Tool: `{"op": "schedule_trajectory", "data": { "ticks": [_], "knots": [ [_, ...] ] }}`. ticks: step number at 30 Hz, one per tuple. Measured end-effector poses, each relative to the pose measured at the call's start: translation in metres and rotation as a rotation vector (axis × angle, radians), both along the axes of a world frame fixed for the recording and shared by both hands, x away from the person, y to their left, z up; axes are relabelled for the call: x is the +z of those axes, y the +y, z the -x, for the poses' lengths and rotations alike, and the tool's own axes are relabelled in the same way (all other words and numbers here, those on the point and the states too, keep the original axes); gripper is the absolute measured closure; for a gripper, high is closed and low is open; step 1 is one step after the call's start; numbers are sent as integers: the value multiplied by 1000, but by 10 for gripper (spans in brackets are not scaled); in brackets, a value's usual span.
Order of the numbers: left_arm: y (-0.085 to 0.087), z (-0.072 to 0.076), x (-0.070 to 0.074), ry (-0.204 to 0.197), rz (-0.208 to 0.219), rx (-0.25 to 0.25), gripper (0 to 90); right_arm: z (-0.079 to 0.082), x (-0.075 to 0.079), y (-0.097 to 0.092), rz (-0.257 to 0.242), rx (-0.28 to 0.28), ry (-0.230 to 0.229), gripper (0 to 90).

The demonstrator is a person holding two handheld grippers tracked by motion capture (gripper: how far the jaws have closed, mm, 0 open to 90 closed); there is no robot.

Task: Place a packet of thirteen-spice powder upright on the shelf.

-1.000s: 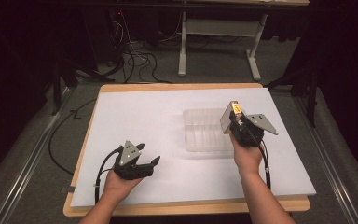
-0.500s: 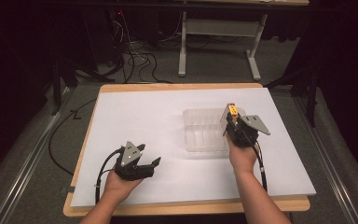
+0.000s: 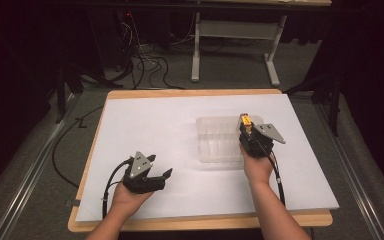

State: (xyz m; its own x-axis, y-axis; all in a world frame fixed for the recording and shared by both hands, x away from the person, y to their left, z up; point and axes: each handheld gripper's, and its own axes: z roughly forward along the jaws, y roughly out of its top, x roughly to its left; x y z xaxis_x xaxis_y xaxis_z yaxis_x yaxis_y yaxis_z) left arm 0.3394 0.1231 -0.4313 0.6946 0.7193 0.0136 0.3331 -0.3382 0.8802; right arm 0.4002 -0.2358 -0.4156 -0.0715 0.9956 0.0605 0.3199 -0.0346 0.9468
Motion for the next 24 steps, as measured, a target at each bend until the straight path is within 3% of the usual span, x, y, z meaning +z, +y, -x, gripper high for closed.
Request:
{"op": "schedule_trajectory", "data": {
  "ticks": [9,18,24],
  "knots": [
    [1,0,0,1,0,1,264,2,3,2,1,34,-2,557],
    [1,-3,-2,8,0,3,262,9,7,1,36,137,45,342],
    [0,-5,-2,19,16,-1,261,25,10,-11,30,218,40,252]
  ]
}}
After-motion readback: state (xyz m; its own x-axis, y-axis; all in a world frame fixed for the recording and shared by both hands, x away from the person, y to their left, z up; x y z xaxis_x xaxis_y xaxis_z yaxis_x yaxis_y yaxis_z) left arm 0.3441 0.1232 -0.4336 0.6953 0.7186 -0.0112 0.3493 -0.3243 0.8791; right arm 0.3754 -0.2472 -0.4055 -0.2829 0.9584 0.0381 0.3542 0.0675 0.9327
